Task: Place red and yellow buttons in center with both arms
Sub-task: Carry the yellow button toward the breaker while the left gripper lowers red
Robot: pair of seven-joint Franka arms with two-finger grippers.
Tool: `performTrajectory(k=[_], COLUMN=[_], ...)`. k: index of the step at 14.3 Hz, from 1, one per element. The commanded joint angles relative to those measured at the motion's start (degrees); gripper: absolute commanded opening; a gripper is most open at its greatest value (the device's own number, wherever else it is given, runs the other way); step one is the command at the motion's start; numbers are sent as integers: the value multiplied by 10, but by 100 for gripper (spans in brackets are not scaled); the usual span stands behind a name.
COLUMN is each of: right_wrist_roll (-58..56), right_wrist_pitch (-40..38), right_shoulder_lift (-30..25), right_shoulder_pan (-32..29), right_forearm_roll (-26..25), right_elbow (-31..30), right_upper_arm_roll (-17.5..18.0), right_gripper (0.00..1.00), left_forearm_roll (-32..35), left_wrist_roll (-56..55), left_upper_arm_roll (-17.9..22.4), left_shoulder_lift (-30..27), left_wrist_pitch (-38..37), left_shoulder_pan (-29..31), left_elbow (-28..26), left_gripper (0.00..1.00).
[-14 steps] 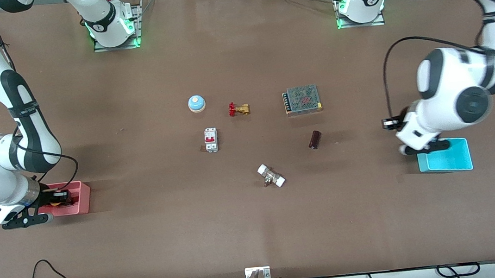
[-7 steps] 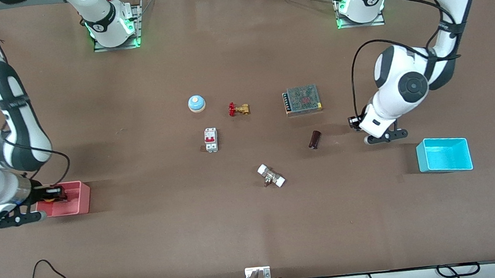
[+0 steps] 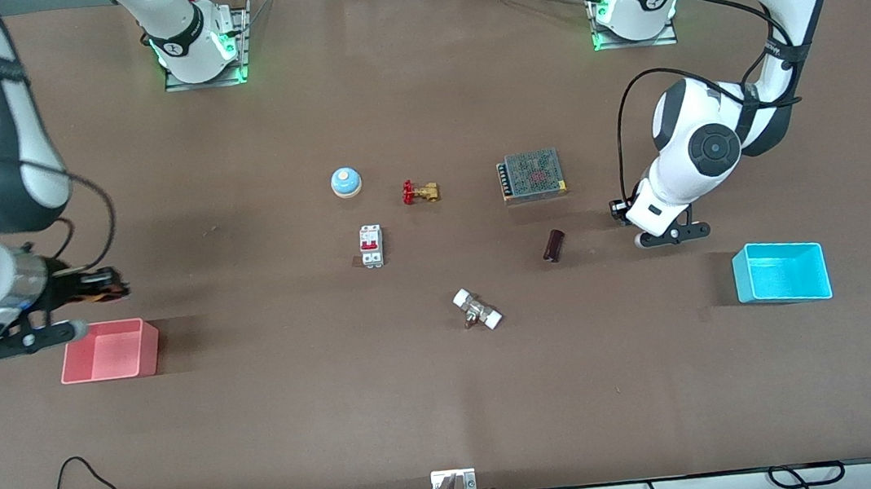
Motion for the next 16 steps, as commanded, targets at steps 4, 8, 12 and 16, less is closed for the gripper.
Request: performTrajectory(k=[4, 8, 12, 16], right_wrist_roll=[153, 156, 156, 157], right_wrist_pitch=[184, 236, 249, 260], right_shoulder_lift=[30, 72, 105, 121], right_shoulder_pan=[110, 124, 137, 138], right_forearm_roll=[-5, -6, -25, -27], right_elbow=[-91, -92, -92, -92], right_upper_arm_roll=[20, 20, 20, 20], right_gripper=[40, 40, 41, 43], left_forearm_roll=[16, 16, 16, 17], left_wrist_roll=[-12, -13, 20, 99], left_upper_arm_roll=[0, 0, 5, 6], left_shoulder_lift=[-1, -9, -40, -40], left_wrist_pitch=[8, 1, -85, -221], left_shoulder_pan=[0, 1, 11, 33], left_elbow=[-6, 0, 57, 180], left_gripper=[85, 100, 100, 100])
